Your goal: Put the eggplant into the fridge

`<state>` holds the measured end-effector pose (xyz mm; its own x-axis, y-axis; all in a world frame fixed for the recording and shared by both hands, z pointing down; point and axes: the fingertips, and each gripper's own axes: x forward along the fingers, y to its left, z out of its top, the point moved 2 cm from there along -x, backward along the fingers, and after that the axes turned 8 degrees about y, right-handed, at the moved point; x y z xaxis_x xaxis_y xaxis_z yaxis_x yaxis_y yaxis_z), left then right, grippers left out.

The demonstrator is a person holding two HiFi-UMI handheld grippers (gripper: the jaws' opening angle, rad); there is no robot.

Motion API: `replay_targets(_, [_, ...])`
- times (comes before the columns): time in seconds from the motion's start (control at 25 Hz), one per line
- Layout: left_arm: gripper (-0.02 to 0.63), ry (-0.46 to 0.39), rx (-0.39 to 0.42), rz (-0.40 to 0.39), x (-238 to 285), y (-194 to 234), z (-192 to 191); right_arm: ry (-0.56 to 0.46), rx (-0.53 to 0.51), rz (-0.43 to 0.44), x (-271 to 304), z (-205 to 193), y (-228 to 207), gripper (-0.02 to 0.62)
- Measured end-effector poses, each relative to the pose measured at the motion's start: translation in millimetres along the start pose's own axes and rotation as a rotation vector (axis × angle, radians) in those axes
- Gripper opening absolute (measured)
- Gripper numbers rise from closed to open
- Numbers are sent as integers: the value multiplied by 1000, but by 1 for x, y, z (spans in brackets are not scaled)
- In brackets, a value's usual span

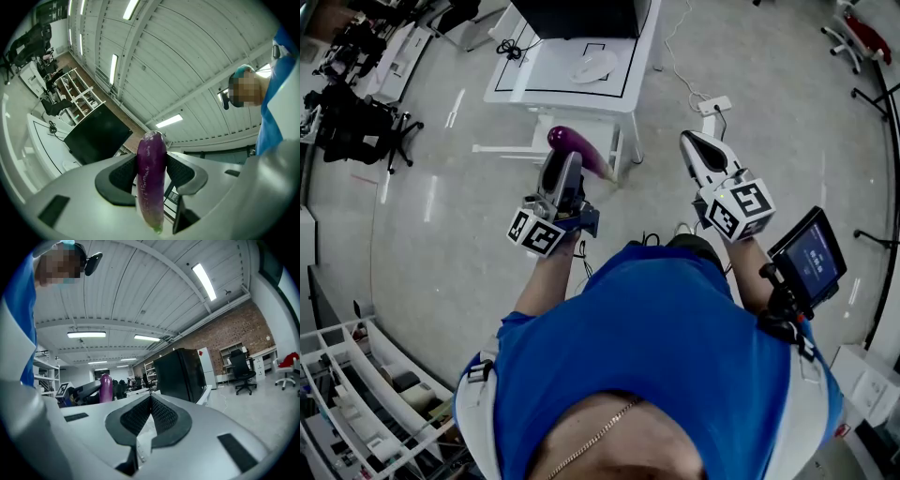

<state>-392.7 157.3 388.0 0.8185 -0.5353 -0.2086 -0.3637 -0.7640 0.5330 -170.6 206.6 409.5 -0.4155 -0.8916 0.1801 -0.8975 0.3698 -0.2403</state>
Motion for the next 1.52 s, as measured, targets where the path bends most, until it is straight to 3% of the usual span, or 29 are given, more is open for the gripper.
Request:
replay_targets(0.36, [210,31,-33,-55,-18,-7,1,-5,-1,-70,-20,-4,25,3])
replay_targets(0.72, [209,55,-44,-92,2,-8,-4,-21,3,-126,-32,1,12,3])
replay_targets(1.12, [209,40,-13,-82,76,-12,-16,-52,-21,-114,-31,24,-64,2])
replay_targets(1.4, [209,5,24,-44,170,-14,-27,-52,-81,-63,-23,63,-154,3])
replay_targets(1.52, [209,-5,39,-27,172,-11,-29,-39,-103,-49,-21,59,-159,2])
